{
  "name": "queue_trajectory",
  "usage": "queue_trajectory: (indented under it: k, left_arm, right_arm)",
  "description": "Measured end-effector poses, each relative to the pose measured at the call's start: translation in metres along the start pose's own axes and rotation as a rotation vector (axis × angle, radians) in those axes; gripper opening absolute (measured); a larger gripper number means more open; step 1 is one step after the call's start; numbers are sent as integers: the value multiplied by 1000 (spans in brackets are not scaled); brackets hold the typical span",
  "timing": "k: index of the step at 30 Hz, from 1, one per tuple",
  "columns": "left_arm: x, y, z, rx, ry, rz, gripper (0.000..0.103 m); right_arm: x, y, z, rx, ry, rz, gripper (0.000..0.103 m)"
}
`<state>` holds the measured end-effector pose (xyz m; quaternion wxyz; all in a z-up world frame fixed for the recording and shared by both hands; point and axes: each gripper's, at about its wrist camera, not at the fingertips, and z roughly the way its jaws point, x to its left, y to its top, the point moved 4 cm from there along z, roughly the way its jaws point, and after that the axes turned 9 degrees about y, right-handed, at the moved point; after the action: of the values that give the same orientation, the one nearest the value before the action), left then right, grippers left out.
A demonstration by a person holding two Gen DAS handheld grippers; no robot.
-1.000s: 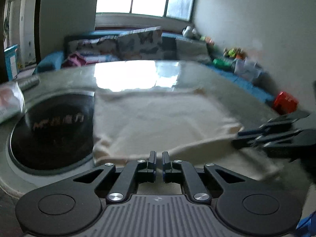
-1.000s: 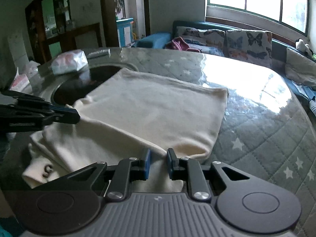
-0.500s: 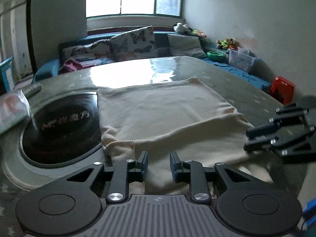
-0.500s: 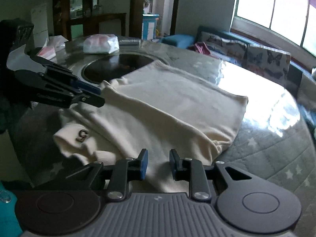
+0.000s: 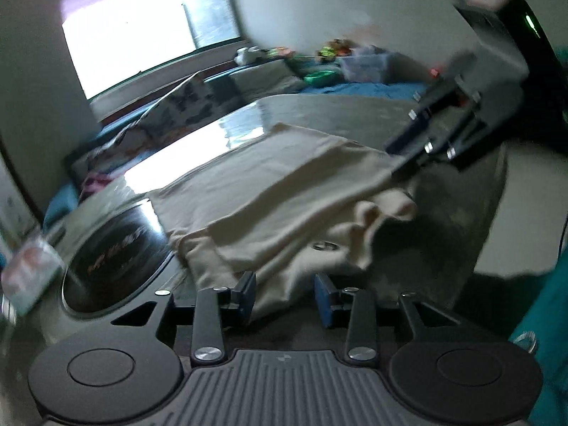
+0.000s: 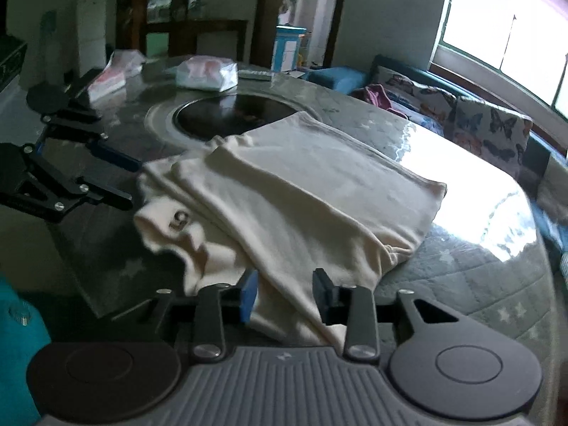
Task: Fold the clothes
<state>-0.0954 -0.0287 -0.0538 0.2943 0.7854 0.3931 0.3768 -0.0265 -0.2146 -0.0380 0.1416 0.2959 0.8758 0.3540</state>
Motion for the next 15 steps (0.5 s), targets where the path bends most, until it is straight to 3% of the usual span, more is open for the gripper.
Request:
queue_trajectory:
  k: [4,7,9,10,13,15]
  left_arm:
    - [-20,-3,8,-60,21,111,40]
    - [-25,-5,17,-81,32,136,39]
    - [-24,-4,21,-87,27,118,34]
    - [-22,-3,22,-91,24,106,24]
    - [-11,5,27,-92,5,29,11]
    - [0,11,31,-86,-6,-35,10]
  right_arm:
    - [9,-9,-5,34,-13,-56,45]
    - [16,-16,-5,54,-26,-105,53]
    - [22,-20,-4,60,-35,-146,55]
    - [24,-21,-4,60,-39,-166,56]
    - [28,-23,0,53,-36,-212,59]
    - [30,-23,4,43,-29,-238,60]
